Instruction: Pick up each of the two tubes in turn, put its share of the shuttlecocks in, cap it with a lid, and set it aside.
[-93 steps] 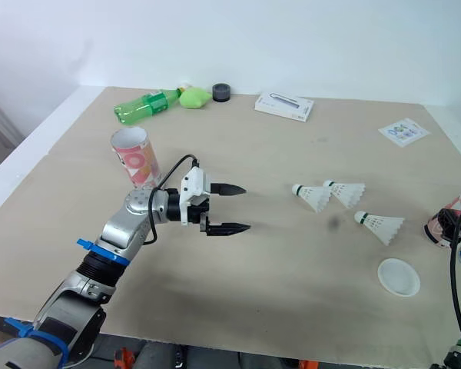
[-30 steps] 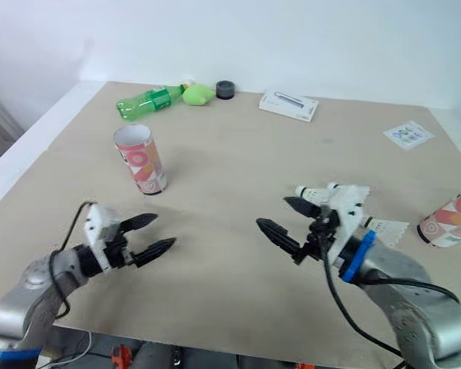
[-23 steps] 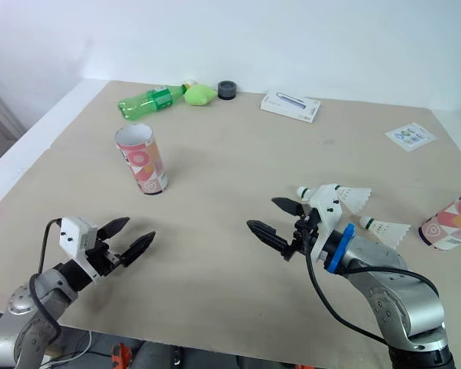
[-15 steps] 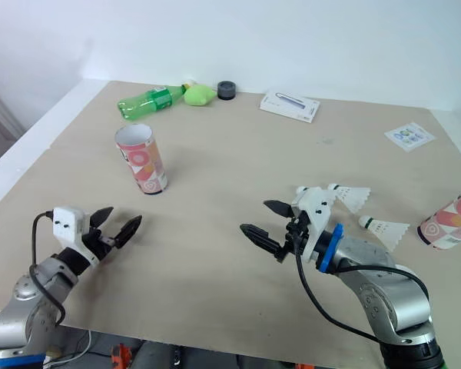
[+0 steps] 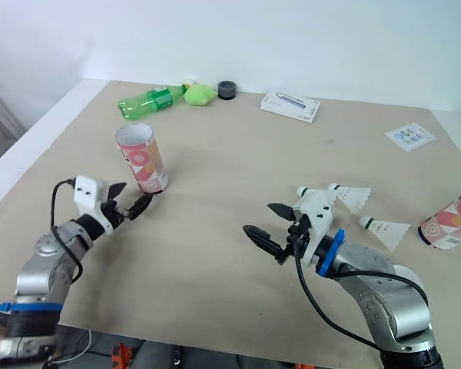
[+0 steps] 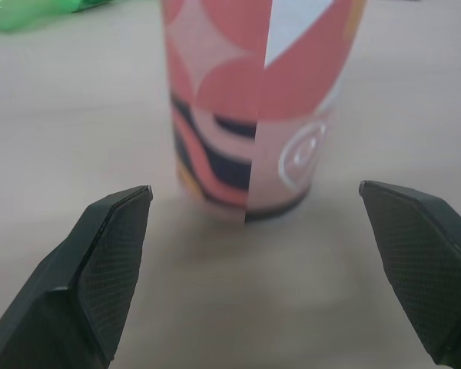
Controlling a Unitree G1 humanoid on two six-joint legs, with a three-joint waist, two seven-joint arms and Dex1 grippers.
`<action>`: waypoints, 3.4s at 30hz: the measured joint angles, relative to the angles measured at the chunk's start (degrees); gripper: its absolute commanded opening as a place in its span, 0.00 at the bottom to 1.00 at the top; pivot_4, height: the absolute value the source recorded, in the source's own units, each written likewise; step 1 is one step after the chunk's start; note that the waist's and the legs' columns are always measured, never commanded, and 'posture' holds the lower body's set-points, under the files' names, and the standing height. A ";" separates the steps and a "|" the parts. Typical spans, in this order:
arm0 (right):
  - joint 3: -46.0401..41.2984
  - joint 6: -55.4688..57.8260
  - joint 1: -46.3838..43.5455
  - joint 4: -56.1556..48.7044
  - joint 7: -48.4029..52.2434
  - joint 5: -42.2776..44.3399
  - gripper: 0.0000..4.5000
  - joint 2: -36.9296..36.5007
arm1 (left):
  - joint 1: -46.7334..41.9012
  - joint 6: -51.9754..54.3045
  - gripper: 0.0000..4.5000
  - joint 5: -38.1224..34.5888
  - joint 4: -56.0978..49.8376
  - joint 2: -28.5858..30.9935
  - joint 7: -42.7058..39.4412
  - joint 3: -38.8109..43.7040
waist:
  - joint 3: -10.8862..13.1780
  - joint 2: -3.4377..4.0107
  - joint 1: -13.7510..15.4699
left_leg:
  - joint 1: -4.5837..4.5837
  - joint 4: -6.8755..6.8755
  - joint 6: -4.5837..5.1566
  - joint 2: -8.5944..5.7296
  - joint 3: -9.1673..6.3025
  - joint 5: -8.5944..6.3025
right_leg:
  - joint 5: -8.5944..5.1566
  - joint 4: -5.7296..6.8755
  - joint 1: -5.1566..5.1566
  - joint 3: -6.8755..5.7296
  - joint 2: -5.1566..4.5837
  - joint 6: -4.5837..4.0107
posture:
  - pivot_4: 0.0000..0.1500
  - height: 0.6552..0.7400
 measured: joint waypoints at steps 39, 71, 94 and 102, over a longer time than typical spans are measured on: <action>-2.05 0.86 0.10 -2.67 -3.19 1.29 1.00 -0.12 | -15.77 -6.19 0.88 3.43 16.91 -1.65 -1.59 -2.43 | 0.00 0.00 -0.01 | -0.03 0.02 -0.01 -0.05 -0.05 0.01 | 0.08 0.01 0.03 0.00 -0.01 -0.03 | 1.00 0.77; -21.79 5.44 10.02 -3.56 0.94 9.95 1.00 -8.29 | -25.07 -8.18 0.74 8.92 10.78 14.67 -44.00 -23.30 | -0.03 0.07 -0.08 | -0.10 0.01 0.04 -0.06 -0.17 0.03 | 0.05 0.02 0.04 -0.17 -0.02 -0.16 | 1.00 0.77; -12.72 1.61 2.45 15.65 -2.13 -5.92 1.00 -6.96 | -31.24 -6.45 0.74 10.56 14.63 2.91 -51.13 -29.23 | -0.07 0.18 0.01 | -0.19 0.15 0.24 -0.20 -0.29 0.17 | 0.07 0.02 0.11 -0.30 -0.12 0.12 | 1.00 0.77; -7.65 -3.12 -8.35 27.82 -0.05 -9.57 0.88 -3.54 | -32.04 -3.90 0.74 10.56 14.69 2.93 -51.44 -29.25 | -0.06 0.25 -0.02 | -0.18 0.12 0.25 -0.18 -0.30 0.18 | 0.10 0.05 0.09 -0.31 -0.08 0.05 | 1.00 0.77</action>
